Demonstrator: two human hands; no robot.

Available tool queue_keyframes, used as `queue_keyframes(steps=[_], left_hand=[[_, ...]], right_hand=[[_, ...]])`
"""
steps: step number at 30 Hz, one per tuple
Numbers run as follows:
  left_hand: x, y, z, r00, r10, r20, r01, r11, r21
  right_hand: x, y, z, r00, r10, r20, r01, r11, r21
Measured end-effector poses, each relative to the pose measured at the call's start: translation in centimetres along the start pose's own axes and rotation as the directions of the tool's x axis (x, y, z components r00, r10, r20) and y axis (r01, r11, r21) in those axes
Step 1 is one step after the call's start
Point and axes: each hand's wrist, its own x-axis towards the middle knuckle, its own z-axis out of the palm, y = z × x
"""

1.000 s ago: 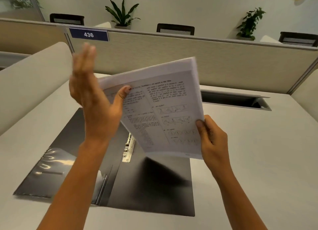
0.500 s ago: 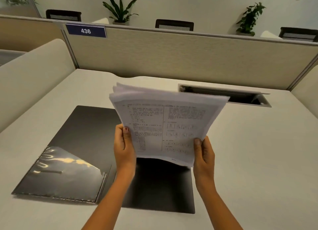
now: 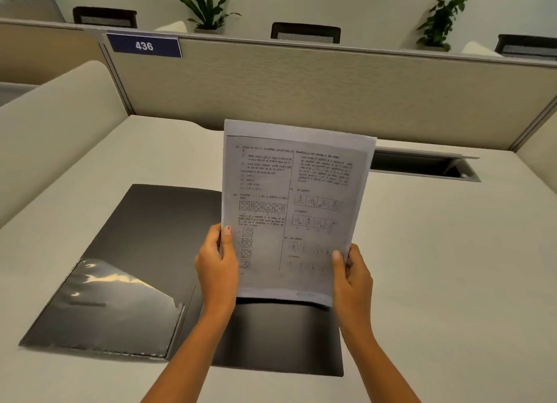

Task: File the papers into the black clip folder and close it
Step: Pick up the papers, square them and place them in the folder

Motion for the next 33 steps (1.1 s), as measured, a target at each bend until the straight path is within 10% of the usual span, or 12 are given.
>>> queue_keyframes(steps=[16, 33], left_hand=[[0.6, -3.5, -1.3, 0.991, -0.131, 0.019, 0.124, 0.972, 0.200], [0.6, -7.8, -5.2, 0.989, -0.099, 0.113, 0.021, 0.837, 0.547]], right_hand=[[2.0, 3.1, -2.0, 0.912, 0.398, 0.097, -0.396, 0.917, -0.041], [2.2, 3.7, -0.4, 0.882, 0.446, 0.154, -0.420, 0.890, -0.177]])
